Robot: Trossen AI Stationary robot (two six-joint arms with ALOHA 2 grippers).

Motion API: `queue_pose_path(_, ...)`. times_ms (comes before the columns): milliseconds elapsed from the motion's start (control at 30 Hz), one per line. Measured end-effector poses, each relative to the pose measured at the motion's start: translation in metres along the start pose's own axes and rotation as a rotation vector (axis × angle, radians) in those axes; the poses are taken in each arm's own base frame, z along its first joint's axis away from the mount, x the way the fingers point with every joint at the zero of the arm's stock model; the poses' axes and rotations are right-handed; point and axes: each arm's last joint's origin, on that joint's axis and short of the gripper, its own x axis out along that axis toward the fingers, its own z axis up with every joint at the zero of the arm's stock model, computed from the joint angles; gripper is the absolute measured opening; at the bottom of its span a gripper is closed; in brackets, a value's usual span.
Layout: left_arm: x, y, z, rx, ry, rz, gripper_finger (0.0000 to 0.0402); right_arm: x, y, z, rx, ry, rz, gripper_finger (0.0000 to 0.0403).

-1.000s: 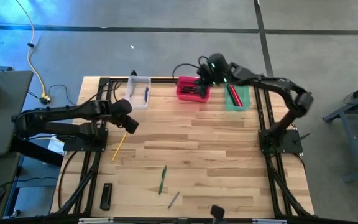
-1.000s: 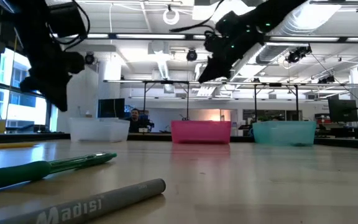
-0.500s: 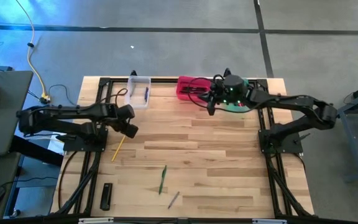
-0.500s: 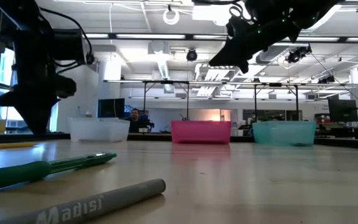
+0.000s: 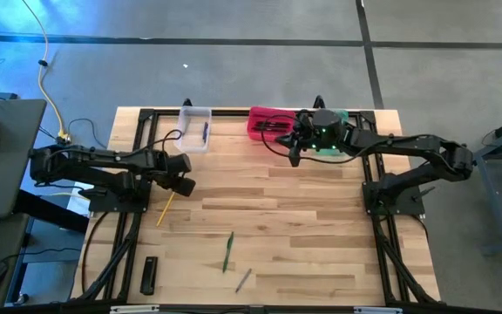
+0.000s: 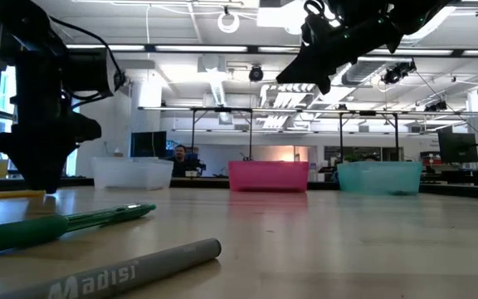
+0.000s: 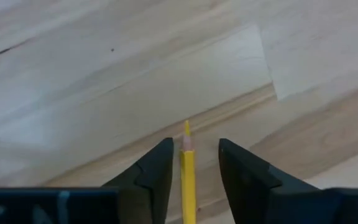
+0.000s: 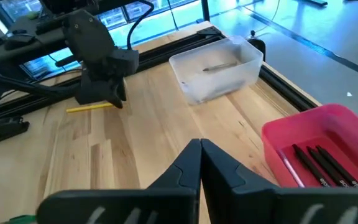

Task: Sort crayons/erasers/pens/pencils in bins
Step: Put the yellow pencil into the blue bin

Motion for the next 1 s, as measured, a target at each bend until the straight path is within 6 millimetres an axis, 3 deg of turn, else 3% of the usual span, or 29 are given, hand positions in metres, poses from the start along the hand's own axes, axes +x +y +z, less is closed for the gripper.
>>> queue_pose_path(567,0.007,0.004,-0.005,-0.009,-0.053,0.052,0.0015,0.001,0.005,0.0,-0.009,-0.007,-0.004,0.0)
queue_pose_path(800,0.003,0.002,-0.009,-0.004,-0.102,0.017,0.0005,0.001,0.005,0.0,-0.008,-0.007,-0.003,0.0)
queue_pose_path(1000,-0.011,-0.004,-0.004,-0.047,-0.228,-0.15,0.0003,0.001,0.005,0.0,-0.008,-0.006,-0.003,0.0)
